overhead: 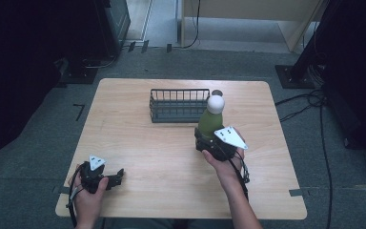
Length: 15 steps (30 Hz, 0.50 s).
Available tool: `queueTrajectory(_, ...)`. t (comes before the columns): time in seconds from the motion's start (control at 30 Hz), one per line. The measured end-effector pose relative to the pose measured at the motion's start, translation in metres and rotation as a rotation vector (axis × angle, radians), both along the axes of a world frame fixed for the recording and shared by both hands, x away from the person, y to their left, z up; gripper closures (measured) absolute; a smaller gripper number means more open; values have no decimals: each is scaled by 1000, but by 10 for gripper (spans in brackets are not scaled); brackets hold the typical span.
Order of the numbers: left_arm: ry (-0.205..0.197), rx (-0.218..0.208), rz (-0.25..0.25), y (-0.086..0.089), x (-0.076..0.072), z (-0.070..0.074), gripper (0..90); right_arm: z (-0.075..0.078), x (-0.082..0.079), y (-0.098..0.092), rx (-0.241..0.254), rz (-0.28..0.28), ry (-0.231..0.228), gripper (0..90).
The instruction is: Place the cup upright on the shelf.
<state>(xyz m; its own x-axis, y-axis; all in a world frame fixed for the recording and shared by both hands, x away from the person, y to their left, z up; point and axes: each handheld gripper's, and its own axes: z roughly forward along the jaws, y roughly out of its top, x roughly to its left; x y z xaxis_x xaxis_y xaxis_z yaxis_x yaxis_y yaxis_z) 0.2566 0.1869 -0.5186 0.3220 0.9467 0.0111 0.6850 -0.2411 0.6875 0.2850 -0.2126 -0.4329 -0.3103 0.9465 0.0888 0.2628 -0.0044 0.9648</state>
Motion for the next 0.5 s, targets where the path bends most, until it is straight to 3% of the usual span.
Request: queueTrajectory(0.5, -1, 0, 0, 0, 0, 0, 15, 22, 33, 15, -12, 4, -12, 199)
